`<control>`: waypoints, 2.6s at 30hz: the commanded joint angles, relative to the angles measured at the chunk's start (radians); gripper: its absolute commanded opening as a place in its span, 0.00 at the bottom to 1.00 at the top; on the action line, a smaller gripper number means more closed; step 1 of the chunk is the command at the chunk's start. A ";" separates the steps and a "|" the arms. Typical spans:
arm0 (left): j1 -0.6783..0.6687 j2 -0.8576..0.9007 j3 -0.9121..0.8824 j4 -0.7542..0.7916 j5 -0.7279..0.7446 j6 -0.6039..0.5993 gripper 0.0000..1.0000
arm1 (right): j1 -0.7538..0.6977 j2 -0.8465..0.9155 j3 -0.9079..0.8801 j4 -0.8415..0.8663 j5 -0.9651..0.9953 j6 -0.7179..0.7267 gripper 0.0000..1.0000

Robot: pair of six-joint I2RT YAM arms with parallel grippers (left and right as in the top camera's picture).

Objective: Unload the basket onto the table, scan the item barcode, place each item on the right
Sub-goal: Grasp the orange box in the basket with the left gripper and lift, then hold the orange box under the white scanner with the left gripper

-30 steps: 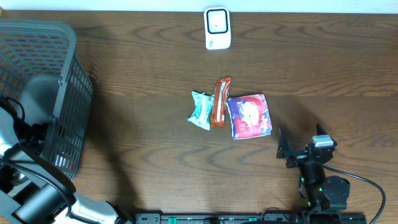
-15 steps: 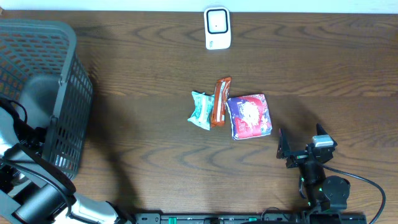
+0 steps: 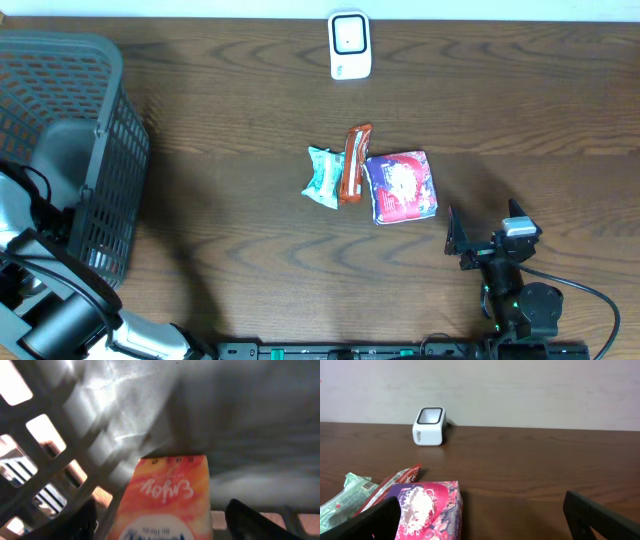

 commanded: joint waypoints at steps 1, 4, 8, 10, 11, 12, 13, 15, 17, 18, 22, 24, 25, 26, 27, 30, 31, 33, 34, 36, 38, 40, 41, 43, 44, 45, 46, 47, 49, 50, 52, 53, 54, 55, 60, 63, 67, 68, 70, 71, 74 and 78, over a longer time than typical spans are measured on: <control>0.002 0.008 -0.021 0.011 -0.008 -0.002 0.62 | -0.002 -0.006 -0.002 -0.004 -0.002 0.011 0.99; 0.003 0.008 -0.019 0.014 -0.008 -0.003 0.47 | -0.002 -0.006 -0.002 -0.004 -0.002 0.011 0.99; 0.003 0.008 0.006 0.004 -0.008 -0.003 0.19 | -0.002 -0.006 -0.002 -0.004 -0.002 0.011 0.99; 0.003 0.008 0.044 -0.016 -0.006 -0.003 0.11 | -0.002 -0.006 -0.002 -0.004 -0.002 0.011 0.99; 0.003 0.008 0.070 -0.029 -0.005 -0.003 0.11 | -0.002 -0.006 -0.002 -0.004 -0.002 0.011 0.99; 0.003 0.007 0.098 -0.043 -0.005 -0.003 0.11 | -0.002 -0.006 -0.002 -0.004 -0.002 0.011 0.99; 0.003 0.008 0.129 -0.059 -0.005 -0.003 0.08 | -0.002 -0.006 -0.002 -0.004 -0.002 0.011 0.99; 0.003 0.007 0.216 -0.106 -0.005 -0.003 0.08 | -0.002 -0.006 -0.002 -0.004 -0.002 0.011 0.99; 0.003 0.007 0.332 -0.163 -0.004 -0.003 0.07 | -0.002 -0.006 -0.002 -0.004 -0.002 0.011 0.99; 0.003 0.007 0.394 -0.189 -0.002 -0.003 0.08 | -0.002 -0.006 -0.002 -0.004 -0.002 0.011 0.99; 0.003 0.005 0.636 -0.248 0.106 -0.003 0.07 | -0.002 -0.006 -0.002 -0.004 -0.002 0.011 0.99; 0.003 -0.004 0.747 -0.245 0.223 -0.003 0.08 | -0.002 -0.006 -0.002 -0.004 -0.002 0.011 0.99; 0.003 -0.010 0.793 -0.235 0.285 -0.003 0.08 | -0.002 -0.006 -0.002 -0.004 -0.002 0.011 0.99; 0.003 -0.023 0.866 -0.204 0.402 -0.003 0.07 | -0.002 -0.006 -0.002 -0.004 -0.002 0.011 0.99; 0.003 -0.031 0.906 -0.177 0.474 -0.004 0.08 | -0.002 -0.006 -0.002 -0.004 -0.002 0.011 0.99; 0.002 -0.061 0.996 -0.089 0.655 -0.047 0.07 | -0.002 -0.006 -0.002 -0.004 -0.002 0.011 0.99; 0.002 -0.074 1.014 -0.064 0.703 -0.079 0.08 | -0.003 -0.006 -0.002 -0.004 -0.002 0.011 0.99; -0.005 -0.100 1.026 -0.015 0.759 -0.161 0.08 | -0.003 -0.006 -0.002 -0.004 -0.002 0.011 0.99; -0.011 -0.116 1.026 0.007 0.781 -0.203 0.08 | -0.002 -0.006 -0.002 -0.004 -0.002 0.011 0.99; -0.037 -0.136 1.026 0.027 0.821 -0.239 0.07 | -0.002 -0.006 -0.002 -0.004 -0.002 0.011 0.99; -0.119 -0.146 1.026 0.038 0.861 -0.243 0.08 | -0.003 -0.006 -0.002 -0.004 -0.002 0.011 0.99; -0.208 -0.146 1.026 0.034 0.860 -0.222 0.07 | -0.003 -0.006 -0.002 -0.004 -0.002 0.011 0.99; -0.263 -0.145 1.026 0.034 0.860 -0.194 0.07 | -0.002 -0.006 -0.002 -0.004 -0.002 0.011 0.99; -0.373 -0.144 1.026 0.035 0.847 -0.142 0.07 | -0.003 -0.006 -0.002 -0.004 -0.002 0.011 0.99; -0.438 -0.144 1.026 0.038 0.830 -0.122 0.08 | -0.003 -0.006 -0.002 -0.004 -0.002 0.011 0.99; -0.495 -0.143 1.026 0.041 0.804 -0.108 0.08 | -0.003 -0.006 -0.002 -0.004 -0.002 0.011 0.99; -0.563 -0.143 1.025 0.045 0.760 -0.094 0.08 | -0.003 -0.006 -0.002 -0.004 -0.002 0.011 0.99; -0.631 -0.143 1.025 0.045 0.703 -0.073 0.08 | -0.003 -0.006 -0.002 -0.004 -0.002 0.011 0.99; -0.760 -0.143 1.022 0.043 0.580 -0.028 0.08 | -0.003 -0.006 -0.002 -0.004 -0.002 0.011 0.99; -0.828 -0.143 1.017 0.041 0.512 -0.003 0.08 | -0.003 -0.006 -0.002 -0.004 -0.002 0.011 0.99; -0.954 -0.142 0.999 0.037 0.378 0.029 0.08 | -0.003 -0.006 -0.002 -0.004 -0.002 0.011 0.99; -1.027 -0.140 0.982 0.037 0.290 0.032 0.08 | -0.003 -0.006 -0.002 -0.004 -0.002 0.011 0.99; -1.078 -0.137 0.969 0.037 0.225 0.032 0.08 | -0.003 -0.006 -0.002 -0.004 -0.002 0.011 0.99; -1.133 -0.130 0.954 0.037 0.148 0.032 0.08 | -0.002 -0.006 -0.002 -0.004 -0.002 0.011 0.99; -1.333 -0.064 0.877 0.037 -0.122 0.032 0.08 | -0.003 -0.006 -0.002 -0.004 -0.002 0.011 0.99; -1.401 0.008 0.845 0.041 -0.147 0.031 0.08 | -0.002 -0.006 -0.002 -0.004 -0.002 0.011 0.99; -1.447 0.133 0.836 0.029 -0.147 0.032 0.08 | -0.003 -0.006 -0.002 -0.004 -0.002 0.011 0.99; -1.453 0.169 0.836 0.024 -0.147 0.032 0.08 | -0.003 -0.006 -0.002 -0.004 -0.002 0.011 0.99; -1.457 0.230 0.836 0.016 -0.149 0.032 0.08 | -0.003 -0.006 -0.002 -0.004 -0.002 0.011 0.99; -1.456 0.261 0.836 0.011 -0.163 0.032 0.08 | -0.003 -0.006 -0.002 -0.004 -0.002 0.011 0.99; -1.449 0.330 0.836 -0.013 -0.285 0.024 0.08 | -0.002 -0.006 -0.002 -0.004 -0.002 0.011 0.99; -1.423 0.394 0.836 -0.056 -0.502 0.024 0.08 | -0.002 -0.006 -0.002 -0.004 -0.002 0.011 0.99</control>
